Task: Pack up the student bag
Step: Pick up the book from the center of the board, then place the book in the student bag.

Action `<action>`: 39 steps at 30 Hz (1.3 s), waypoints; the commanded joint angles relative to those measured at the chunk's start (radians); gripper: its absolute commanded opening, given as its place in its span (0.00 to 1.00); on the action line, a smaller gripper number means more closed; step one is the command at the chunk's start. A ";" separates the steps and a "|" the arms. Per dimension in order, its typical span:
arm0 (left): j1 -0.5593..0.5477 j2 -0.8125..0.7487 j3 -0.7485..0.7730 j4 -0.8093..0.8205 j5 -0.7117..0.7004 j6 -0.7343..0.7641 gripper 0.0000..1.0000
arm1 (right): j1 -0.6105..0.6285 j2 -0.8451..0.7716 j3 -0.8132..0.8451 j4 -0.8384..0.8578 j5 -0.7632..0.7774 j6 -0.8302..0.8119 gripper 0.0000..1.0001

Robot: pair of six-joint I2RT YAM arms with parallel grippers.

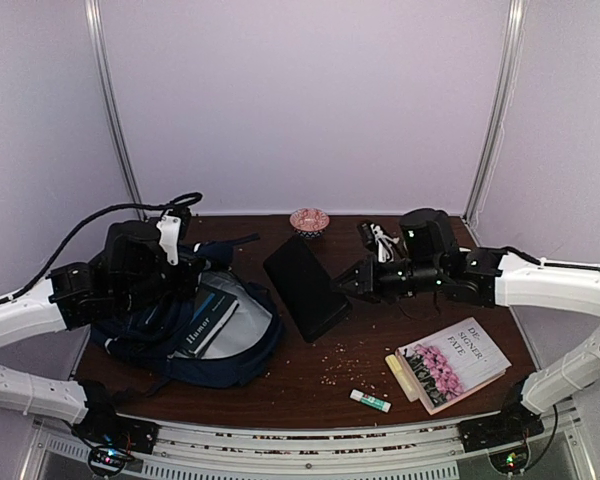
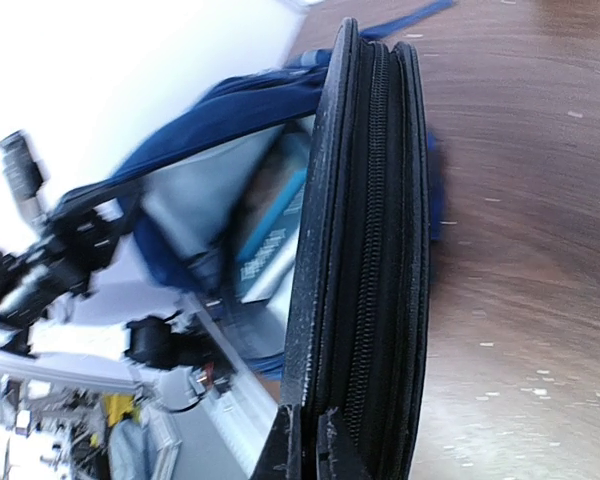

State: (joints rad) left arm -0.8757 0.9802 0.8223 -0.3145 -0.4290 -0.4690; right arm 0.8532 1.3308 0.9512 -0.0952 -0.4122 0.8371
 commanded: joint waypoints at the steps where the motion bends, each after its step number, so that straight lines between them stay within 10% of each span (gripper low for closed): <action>1: 0.009 -0.005 0.062 0.164 0.049 0.020 0.00 | 0.025 0.003 0.075 0.087 -0.113 0.023 0.00; 39: 0.009 -0.127 -0.008 0.258 0.278 -0.045 0.00 | 0.187 0.857 0.739 0.313 -0.358 0.310 0.00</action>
State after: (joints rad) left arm -0.8650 0.8600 0.7898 -0.2871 -0.2203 -0.4816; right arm 1.0206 2.1384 1.6089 0.0925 -0.7273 1.0939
